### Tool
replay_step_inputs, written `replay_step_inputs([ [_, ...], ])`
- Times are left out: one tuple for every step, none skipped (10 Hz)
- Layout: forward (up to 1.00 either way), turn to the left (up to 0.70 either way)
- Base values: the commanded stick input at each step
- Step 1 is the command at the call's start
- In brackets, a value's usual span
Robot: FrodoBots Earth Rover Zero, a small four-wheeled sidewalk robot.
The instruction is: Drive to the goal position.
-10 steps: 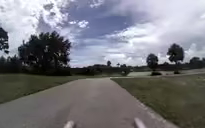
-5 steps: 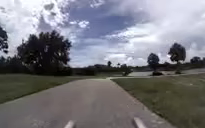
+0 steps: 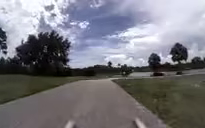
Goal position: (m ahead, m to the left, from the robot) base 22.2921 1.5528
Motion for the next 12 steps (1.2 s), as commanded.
replay_step_inputs([
  [0.70, 0.00],
  [0.70, 0.00],
  [0.70, 0.00],
  [0.70, 0.00],
  [0.70, 0.00],
  [0.70, 0.00],
  [0.70, 0.00],
  [0.70, 0.00],
  [0.70, 0.00],
  [0.70, 0.00],
  [0.70, 0.00],
  [0.70, 0.00],
])
